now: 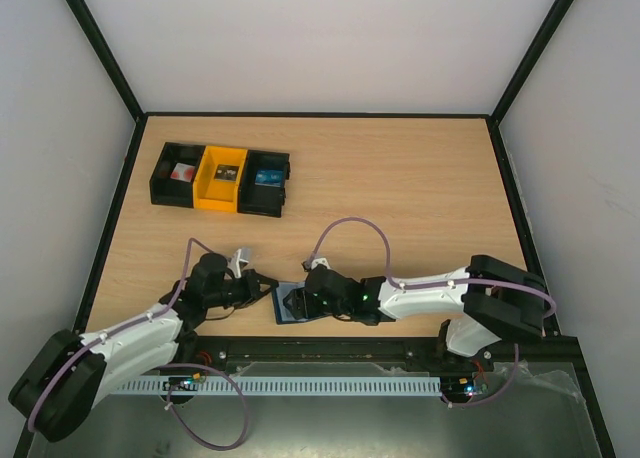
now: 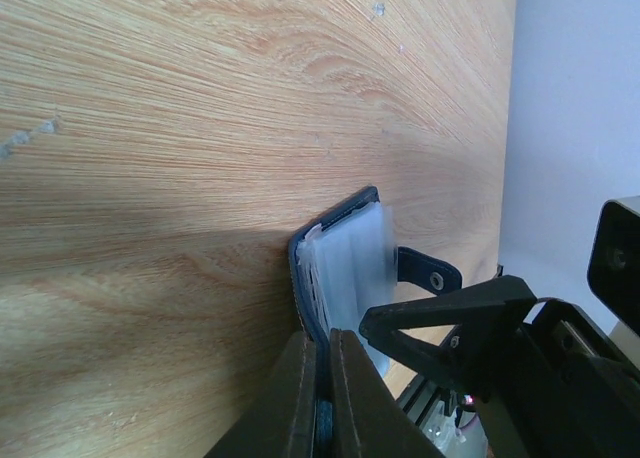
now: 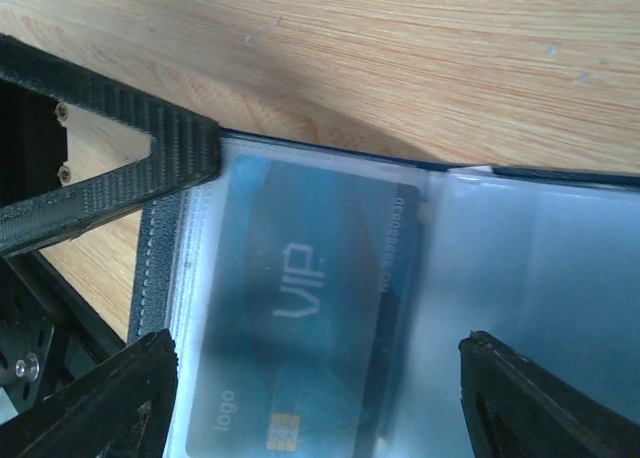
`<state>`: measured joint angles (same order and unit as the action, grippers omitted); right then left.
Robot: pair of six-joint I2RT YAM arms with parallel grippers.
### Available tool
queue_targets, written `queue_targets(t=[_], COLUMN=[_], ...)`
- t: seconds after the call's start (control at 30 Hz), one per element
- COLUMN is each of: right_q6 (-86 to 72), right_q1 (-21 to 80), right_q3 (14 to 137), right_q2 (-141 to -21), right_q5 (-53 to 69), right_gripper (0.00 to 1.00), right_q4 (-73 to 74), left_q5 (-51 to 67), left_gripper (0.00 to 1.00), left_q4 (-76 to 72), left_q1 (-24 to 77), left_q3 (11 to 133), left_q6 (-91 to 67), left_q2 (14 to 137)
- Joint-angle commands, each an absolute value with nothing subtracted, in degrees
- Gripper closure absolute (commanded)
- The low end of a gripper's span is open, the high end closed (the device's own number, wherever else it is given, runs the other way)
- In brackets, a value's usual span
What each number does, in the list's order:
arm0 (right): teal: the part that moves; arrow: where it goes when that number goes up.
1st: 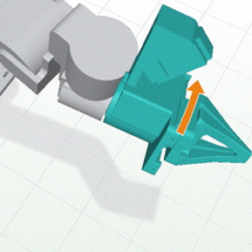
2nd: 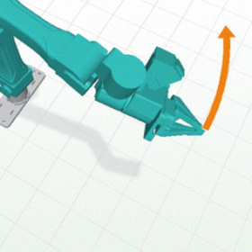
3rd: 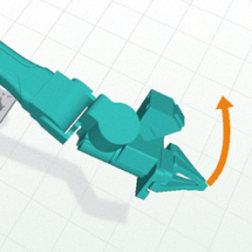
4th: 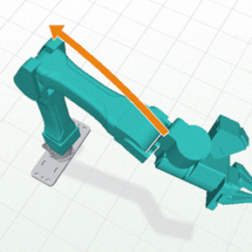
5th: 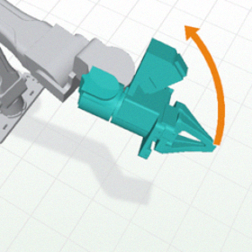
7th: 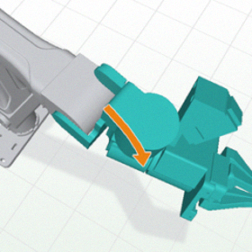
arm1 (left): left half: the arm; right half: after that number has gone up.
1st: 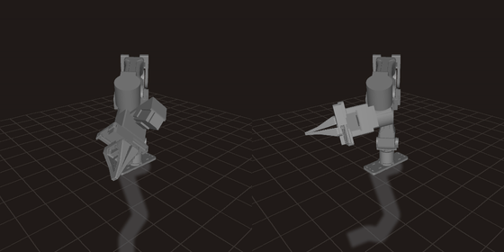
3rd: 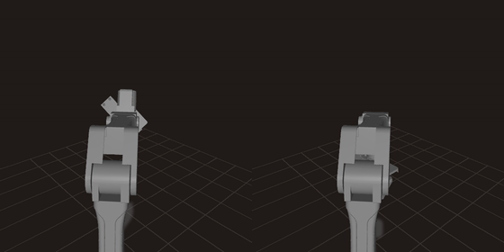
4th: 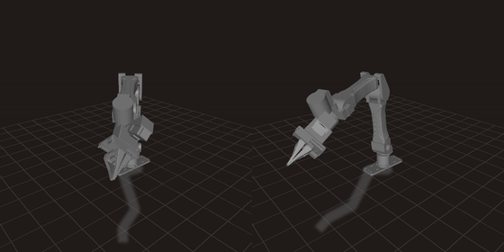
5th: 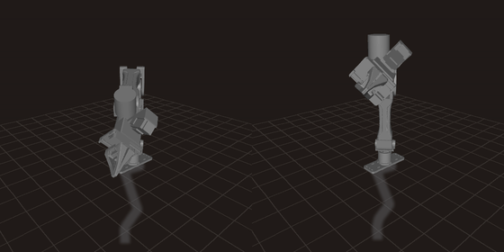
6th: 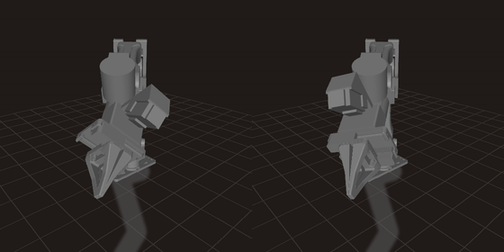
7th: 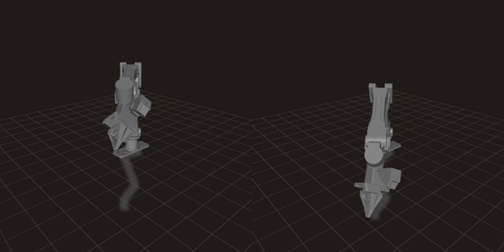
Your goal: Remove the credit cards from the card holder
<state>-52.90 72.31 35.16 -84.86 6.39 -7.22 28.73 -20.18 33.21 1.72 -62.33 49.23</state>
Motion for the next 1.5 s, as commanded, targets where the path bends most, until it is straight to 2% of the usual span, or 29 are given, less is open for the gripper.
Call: queue_targets(t=[0.0,0.37,0.5,0.67,0.77,1.13,1.47], right_q6=[-52.37,-50.94,-51.15,-52.44,-52.62,-53.43,-53.40], right_q1=[72.90,72.97,72.95,72.95,72.95,72.95,72.95], right_q3=[37.43,39.11,38.26,35.77,35.45,34.44,34.65], right_q2=[-86.13,-88.69,-88.44,-87.65,-87.03,-83.62,-80.71], right_q5=[7.71,4.54,3.89,4.31,3.82,0.73,-4.81], right_gripper=[0.24,0.23,0.29,0.39,0.40,0.49,0.55], right_q4=[-8.65,-1.45,-1.10,-3.68,-3.74,-3.64,0.44], left_q5=[30.67,30.50,30.41,30.29,29.82,30.13,30.86], left_gripper=[0.97,0.97,0.97,0.82,0.79,0.97,0.97], left_q4=[-22.42,-23.88,-23.16,-21.96,-20.87,-21.48,-23.43], left_q1=[33.39,33.40,33.36,33.33,33.40,33.37,33.34], left_q3=[3.83,3.92,3.82,3.91,4.11,3.71,4.04], left_q6=[-61.88,-62.73,-62.62,-62.21,-61.85,-60.89,-60.27], left_q2=[51.24,52.32,51.95,50.92,50.47,51.23,53.66])
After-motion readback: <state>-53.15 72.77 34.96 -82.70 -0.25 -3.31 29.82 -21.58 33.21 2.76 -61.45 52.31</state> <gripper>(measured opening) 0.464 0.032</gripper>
